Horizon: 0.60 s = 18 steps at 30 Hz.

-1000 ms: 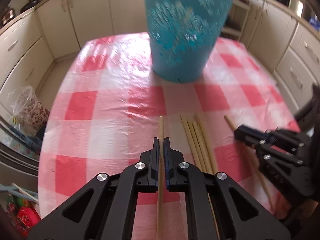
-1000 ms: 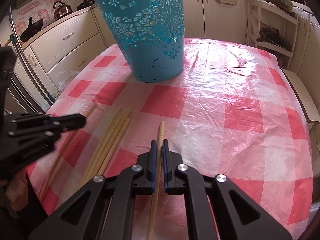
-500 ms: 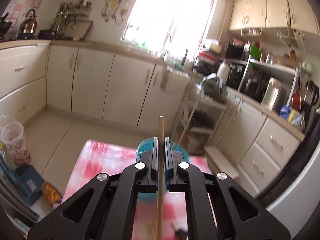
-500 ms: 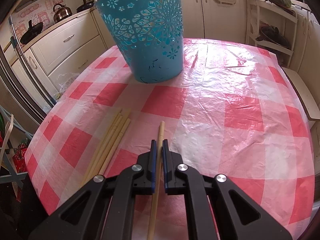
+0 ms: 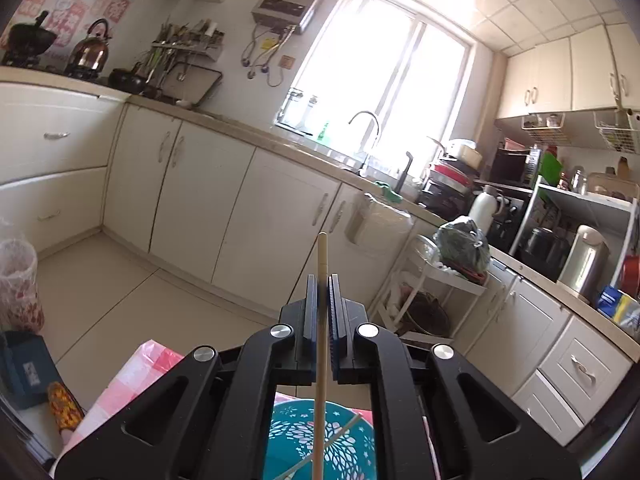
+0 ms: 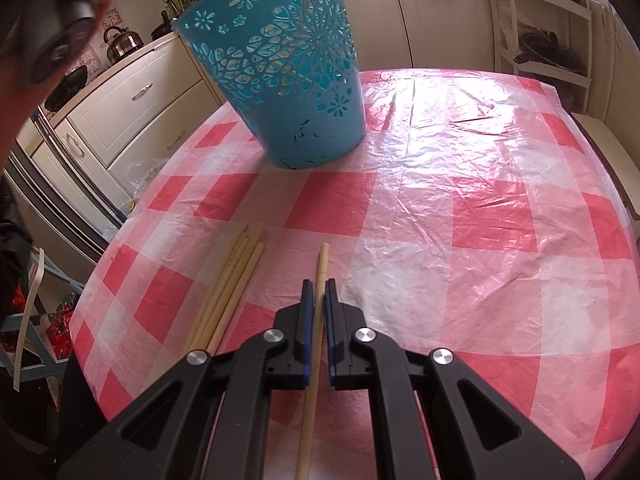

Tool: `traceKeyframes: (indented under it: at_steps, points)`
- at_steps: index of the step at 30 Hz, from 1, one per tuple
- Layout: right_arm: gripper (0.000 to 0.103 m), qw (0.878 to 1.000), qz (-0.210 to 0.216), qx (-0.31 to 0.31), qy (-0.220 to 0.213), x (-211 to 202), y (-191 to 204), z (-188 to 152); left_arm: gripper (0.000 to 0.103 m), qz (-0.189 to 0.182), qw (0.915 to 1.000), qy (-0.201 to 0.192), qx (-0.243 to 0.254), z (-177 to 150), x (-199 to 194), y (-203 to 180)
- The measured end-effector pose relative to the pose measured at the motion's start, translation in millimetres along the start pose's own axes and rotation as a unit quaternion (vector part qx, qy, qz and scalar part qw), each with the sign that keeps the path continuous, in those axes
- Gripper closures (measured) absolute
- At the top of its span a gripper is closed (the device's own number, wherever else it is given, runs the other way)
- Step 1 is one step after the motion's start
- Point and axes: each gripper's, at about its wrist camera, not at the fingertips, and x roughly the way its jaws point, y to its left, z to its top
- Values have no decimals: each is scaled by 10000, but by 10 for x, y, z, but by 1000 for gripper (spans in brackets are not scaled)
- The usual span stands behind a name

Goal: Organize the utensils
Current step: 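Raise the chopstick in the left tool over the basket and release it inside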

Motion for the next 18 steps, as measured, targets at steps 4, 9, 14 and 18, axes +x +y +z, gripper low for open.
traceKeyframes:
  at_steps: [4,9,14,18]
  points:
    - [97,10000,57,33,14,-7,-17,2,98,136,9998,-119,-32,-161,61,51]
    - [97,10000,78,47,21,-13,-21,2,98,240,9993,-137,251,-305,94,21]
    - [96,10000,67,43,20,-15,-19,3,98,358,9976,47,584,-440,106,-3]
    - [96,10000,38,18,18,-6,-1,2,98,415,9949,329,860,-560,76,10]
